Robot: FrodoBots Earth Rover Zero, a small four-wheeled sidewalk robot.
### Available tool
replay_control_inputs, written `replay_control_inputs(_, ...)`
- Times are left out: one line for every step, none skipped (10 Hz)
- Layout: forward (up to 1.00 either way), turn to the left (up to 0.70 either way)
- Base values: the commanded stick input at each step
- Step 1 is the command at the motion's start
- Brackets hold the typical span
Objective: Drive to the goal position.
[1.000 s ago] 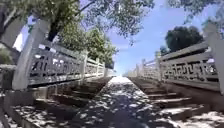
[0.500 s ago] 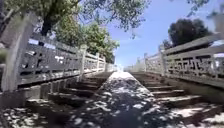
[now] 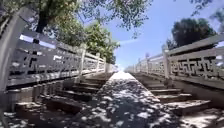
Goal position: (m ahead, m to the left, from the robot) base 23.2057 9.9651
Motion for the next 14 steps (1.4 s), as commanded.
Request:
replay_control_inputs(0.45,0.00)
replay_control_inputs(0.45,0.00)
replay_control_inputs(0.45,0.00)
replay_control_inputs(0.45,0.00)
replay_control_inputs(0.45,0.00)
replay_control_inputs(0.45,0.00)
replay_control_inputs(0.45,0.00)
replay_control_inputs(0.45,0.00)
replay_control_inputs(0.45,0.00)
replay_control_inputs(0.45,0.00)
replay_control_inputs(0.45,0.00)
replay_control_inputs(0.45,0.00)
replay_control_inputs(0.45,-0.20)
replay_control_inputs(0.45,-0.06)
